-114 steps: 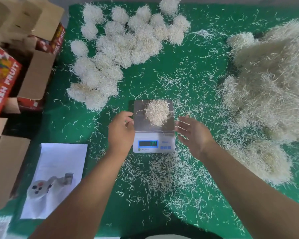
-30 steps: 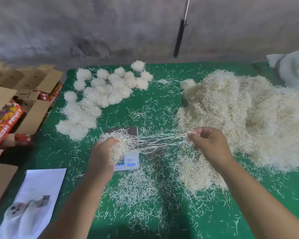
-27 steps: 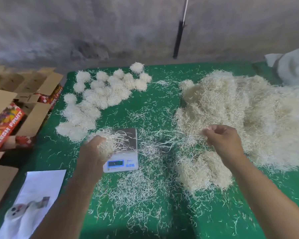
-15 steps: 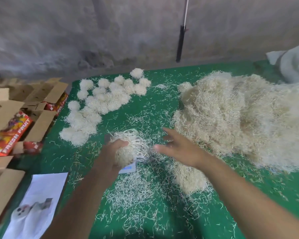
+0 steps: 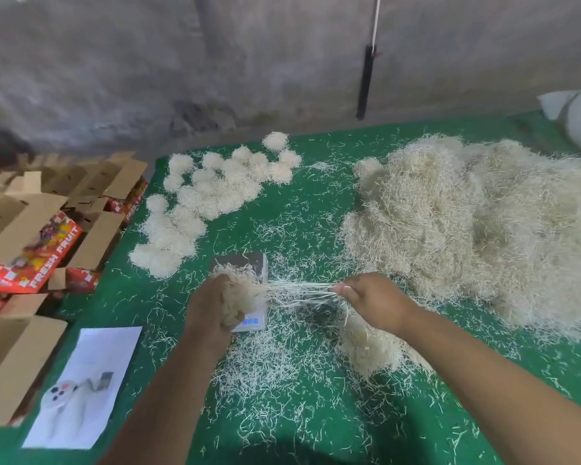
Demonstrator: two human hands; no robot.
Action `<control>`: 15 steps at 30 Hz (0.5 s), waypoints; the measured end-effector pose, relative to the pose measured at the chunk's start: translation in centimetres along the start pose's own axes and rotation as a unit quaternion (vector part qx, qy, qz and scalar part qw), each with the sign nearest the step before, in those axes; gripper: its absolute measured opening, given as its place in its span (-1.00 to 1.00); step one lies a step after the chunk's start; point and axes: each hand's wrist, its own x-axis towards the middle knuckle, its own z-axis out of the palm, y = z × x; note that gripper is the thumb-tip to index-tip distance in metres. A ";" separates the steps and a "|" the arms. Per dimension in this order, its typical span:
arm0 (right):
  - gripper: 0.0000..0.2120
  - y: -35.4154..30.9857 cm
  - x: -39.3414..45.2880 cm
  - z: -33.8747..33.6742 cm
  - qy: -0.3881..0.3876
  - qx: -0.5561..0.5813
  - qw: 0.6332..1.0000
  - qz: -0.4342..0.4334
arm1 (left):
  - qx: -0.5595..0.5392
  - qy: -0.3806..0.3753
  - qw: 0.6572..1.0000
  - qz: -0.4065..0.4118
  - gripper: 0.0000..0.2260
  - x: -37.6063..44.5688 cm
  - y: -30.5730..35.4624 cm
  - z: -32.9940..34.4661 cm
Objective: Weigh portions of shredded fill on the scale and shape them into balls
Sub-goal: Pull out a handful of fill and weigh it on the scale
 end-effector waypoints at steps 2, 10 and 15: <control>-0.57 1.7 0.1 -0.4 0.017 -0.031 0.999 0.025 | -0.007 0.018 1.000 -0.002 -0.51 0.0 0.5 -0.9; -0.57 14.0 -0.9 -4.7 0.078 -0.066 0.900 0.423 | -0.075 0.105 0.990 0.056 -0.64 3.6 2.1 -8.3; 0.06 2.5 1.9 -0.8 -0.026 -0.025 0.968 0.250 | -0.156 -0.058 0.983 -0.075 -0.45 4.9 0.6 -7.0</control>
